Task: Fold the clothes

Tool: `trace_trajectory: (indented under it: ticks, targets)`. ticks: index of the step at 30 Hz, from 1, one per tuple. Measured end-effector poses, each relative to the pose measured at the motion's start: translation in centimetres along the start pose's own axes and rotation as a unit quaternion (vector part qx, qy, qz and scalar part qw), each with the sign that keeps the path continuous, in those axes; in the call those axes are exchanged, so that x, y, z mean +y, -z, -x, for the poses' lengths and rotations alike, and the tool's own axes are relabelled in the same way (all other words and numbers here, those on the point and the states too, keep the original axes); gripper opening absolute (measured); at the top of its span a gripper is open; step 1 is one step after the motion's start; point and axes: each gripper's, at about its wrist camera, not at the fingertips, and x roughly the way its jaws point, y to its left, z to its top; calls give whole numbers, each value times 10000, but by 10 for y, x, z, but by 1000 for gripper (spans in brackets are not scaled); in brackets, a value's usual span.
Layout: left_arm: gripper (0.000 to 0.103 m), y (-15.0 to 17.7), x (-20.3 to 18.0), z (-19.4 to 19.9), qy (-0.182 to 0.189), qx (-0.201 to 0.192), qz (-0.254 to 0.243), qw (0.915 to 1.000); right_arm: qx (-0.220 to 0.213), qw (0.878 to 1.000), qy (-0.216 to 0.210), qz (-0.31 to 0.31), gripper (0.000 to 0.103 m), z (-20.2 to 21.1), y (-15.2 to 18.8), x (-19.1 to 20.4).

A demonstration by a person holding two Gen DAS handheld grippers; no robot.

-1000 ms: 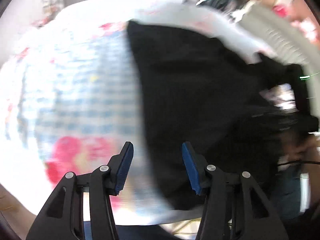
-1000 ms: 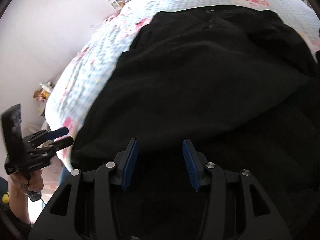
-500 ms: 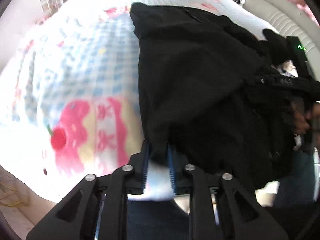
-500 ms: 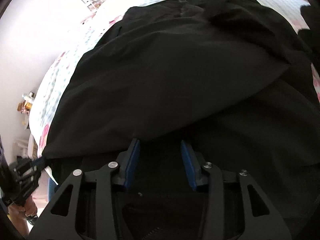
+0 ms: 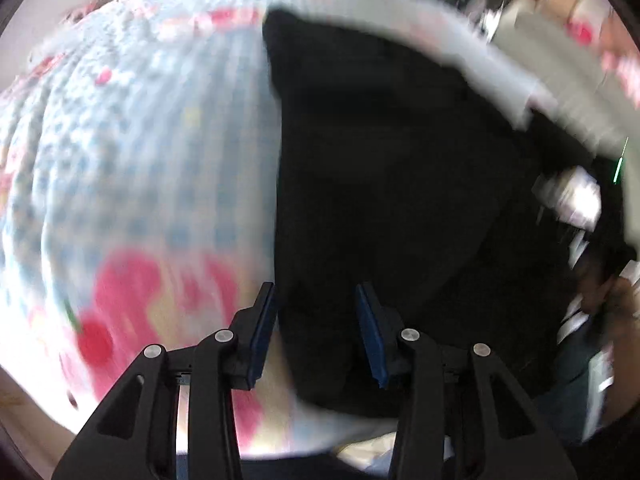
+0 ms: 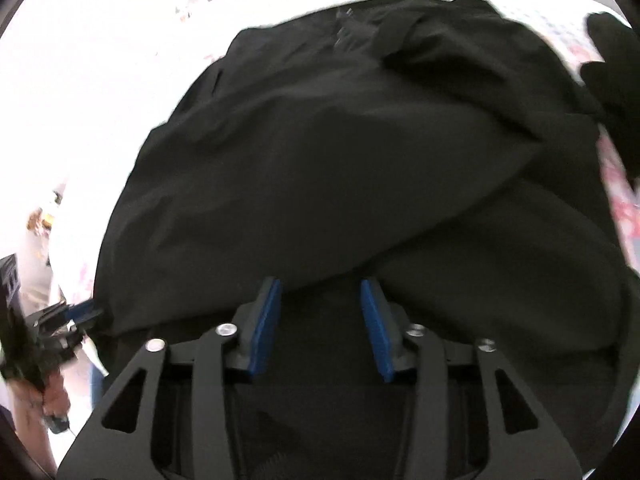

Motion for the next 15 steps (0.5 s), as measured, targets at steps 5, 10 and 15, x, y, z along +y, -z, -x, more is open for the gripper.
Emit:
trace_trajectory:
  ticks: [5,10,15]
  targets:
    - [39,-90,49,-16,-184,-680,671,9953,-414,9991,96,-60,53,19,-40,-16]
    - [35,-144,57,-68,329,-520,810,9948,-336,9981,176,-495,53,-3,-63,-40]
    - [35,-159,-51,-126,889,-449,-212,9948,-231,9982,-34,-546,55,-19,-61,-42]
